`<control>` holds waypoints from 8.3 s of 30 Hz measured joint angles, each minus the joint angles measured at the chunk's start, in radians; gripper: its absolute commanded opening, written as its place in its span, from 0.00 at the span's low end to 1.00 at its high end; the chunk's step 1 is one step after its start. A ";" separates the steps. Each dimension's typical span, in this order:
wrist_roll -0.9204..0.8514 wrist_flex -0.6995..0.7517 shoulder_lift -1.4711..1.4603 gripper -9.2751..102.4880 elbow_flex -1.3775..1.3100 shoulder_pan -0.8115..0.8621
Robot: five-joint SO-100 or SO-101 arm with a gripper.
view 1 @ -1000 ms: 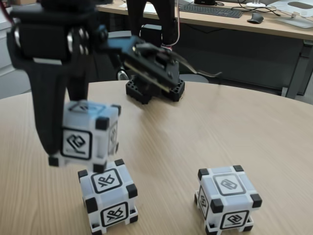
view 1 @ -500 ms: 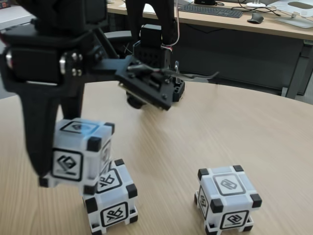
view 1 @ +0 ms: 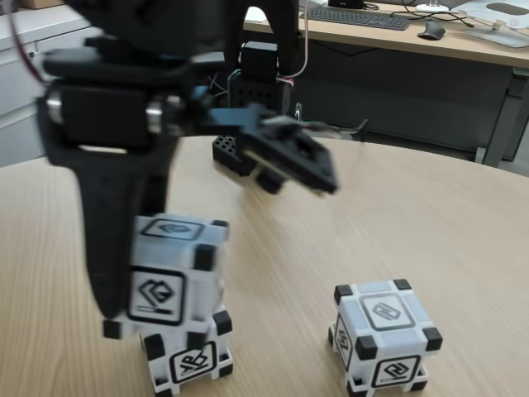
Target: Stack cubes from left to right.
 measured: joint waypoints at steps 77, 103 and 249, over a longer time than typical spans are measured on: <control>0.083 0.086 0.000 0.45 0.069 -0.138; 0.040 0.086 0.000 0.46 0.069 -0.402; 0.321 0.161 0.321 0.08 0.071 -0.557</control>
